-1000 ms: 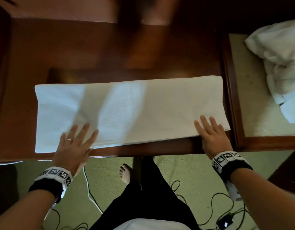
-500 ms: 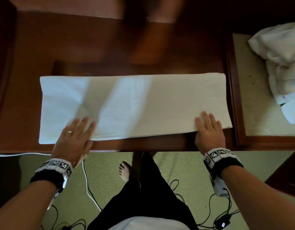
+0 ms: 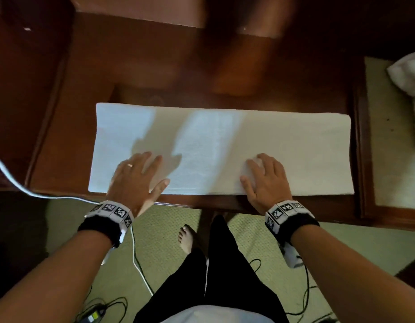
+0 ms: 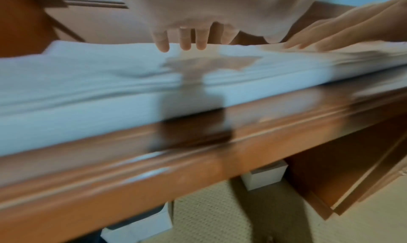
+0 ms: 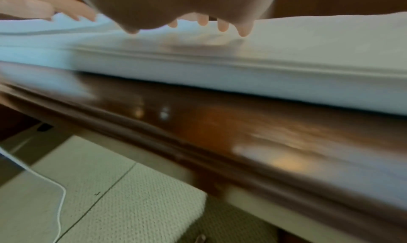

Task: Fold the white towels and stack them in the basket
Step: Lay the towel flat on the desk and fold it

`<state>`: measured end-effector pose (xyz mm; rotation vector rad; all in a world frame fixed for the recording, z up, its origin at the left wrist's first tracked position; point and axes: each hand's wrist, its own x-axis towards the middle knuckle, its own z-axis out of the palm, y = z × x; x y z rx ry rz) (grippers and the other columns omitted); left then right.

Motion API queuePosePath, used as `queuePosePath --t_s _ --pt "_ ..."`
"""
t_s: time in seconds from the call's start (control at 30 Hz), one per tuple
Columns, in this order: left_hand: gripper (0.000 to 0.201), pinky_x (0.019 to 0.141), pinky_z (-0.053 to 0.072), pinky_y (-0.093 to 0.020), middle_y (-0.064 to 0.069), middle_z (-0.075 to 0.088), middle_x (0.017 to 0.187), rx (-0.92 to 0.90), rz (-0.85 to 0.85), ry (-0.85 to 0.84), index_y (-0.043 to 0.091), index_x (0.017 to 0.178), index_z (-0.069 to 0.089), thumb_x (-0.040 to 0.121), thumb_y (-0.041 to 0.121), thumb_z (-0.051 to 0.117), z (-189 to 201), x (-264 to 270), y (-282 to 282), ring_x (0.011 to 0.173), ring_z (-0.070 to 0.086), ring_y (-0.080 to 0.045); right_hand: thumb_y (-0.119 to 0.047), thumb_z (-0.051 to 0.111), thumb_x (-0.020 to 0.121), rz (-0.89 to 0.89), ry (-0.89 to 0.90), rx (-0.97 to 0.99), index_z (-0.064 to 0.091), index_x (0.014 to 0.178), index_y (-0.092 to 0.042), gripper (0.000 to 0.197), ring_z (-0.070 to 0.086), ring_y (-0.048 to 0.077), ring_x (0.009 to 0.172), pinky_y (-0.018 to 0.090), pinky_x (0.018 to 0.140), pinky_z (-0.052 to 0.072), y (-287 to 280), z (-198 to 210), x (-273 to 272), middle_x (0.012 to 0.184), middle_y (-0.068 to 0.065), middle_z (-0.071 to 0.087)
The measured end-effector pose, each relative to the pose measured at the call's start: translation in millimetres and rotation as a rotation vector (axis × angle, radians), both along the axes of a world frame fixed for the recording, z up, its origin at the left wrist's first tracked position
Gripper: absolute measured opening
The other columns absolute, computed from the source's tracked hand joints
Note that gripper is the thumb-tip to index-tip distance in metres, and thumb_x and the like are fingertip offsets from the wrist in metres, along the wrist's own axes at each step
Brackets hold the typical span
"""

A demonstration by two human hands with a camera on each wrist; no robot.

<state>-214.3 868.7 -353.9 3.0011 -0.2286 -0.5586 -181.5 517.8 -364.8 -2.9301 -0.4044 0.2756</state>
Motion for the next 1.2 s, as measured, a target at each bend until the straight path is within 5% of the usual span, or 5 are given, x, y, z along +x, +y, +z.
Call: queuePosePath --t_s 0.3,0.47,0.7,0.93,1.2 --pt "0.074 0.121 0.001 -0.060 0.005 -0.030 0.163 0.004 0.112 0.011 0.039 0.156 -0.018 0.093 0.072 0.001 -42 10 -3 0.152 -0.016 -0.031 -0.062 0.027 0.096 0.185 0.147 -0.137 -0.003 0.156 -0.037 0.072 -0.014 0.038 0.150 0.062 0.118 0.006 55 -22 6 0.164 0.004 -0.019" --pt "0.081 0.120 0.003 -0.061 0.003 -0.015 0.168 0.004 0.240 0.034 0.035 0.160 -0.003 0.090 0.072 0.011 -34 19 14 0.154 -0.007 -0.034 -0.061 0.032 0.094 0.307 0.130 -0.085 0.016 0.156 -0.035 0.069 -0.007 0.034 0.151 0.059 0.118 0.008 62 -21 18 0.166 0.006 -0.006" --pt "0.079 0.117 0.011 -0.066 -0.010 0.002 0.168 -0.012 0.057 0.056 0.030 0.161 0.008 0.093 0.071 0.013 -31 45 -65 0.153 0.003 -0.040 -0.065 0.018 0.098 -0.115 0.161 -0.128 -0.004 0.155 -0.043 0.065 -0.016 0.025 0.151 0.052 0.121 -0.003 -41 -22 35 0.164 -0.001 -0.019" --pt "0.081 0.118 0.002 -0.064 -0.003 -0.013 0.168 -0.011 0.132 0.040 0.035 0.160 -0.002 0.090 0.076 0.006 -37 48 -72 0.154 -0.008 -0.036 -0.031 0.048 0.093 -0.604 0.019 0.067 0.048 0.138 -0.010 0.049 0.044 0.044 0.123 0.049 0.100 0.039 -152 -3 45 0.142 0.022 0.041" --pt "0.087 0.118 0.012 -0.065 -0.005 0.005 0.167 -0.060 0.173 0.058 0.033 0.159 0.016 0.084 0.078 0.020 -21 54 -74 0.153 0.004 -0.036 -0.029 0.062 0.083 -1.019 0.300 0.173 0.051 0.120 -0.004 0.047 0.056 0.040 0.107 0.040 0.081 0.044 -138 2 74 0.123 0.020 0.056"
